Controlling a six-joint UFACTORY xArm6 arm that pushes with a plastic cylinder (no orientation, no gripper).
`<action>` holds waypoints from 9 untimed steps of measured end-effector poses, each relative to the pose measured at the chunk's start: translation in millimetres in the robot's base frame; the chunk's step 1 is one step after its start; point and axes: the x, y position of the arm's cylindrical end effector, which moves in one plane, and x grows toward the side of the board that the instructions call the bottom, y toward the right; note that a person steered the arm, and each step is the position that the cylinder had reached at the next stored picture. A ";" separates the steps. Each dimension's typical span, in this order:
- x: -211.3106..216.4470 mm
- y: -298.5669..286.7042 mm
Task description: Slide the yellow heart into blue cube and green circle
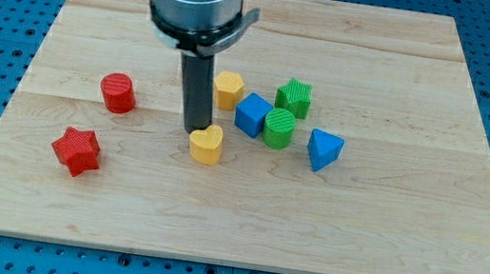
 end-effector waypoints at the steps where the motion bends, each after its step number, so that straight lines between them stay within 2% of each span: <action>1: 18.5 -25.6; 2: 45.2 -10.2; 3: 46.6 13.2; 7: 24.7 34.6; 8: 24.7 60.8; 9: 31.1 61.9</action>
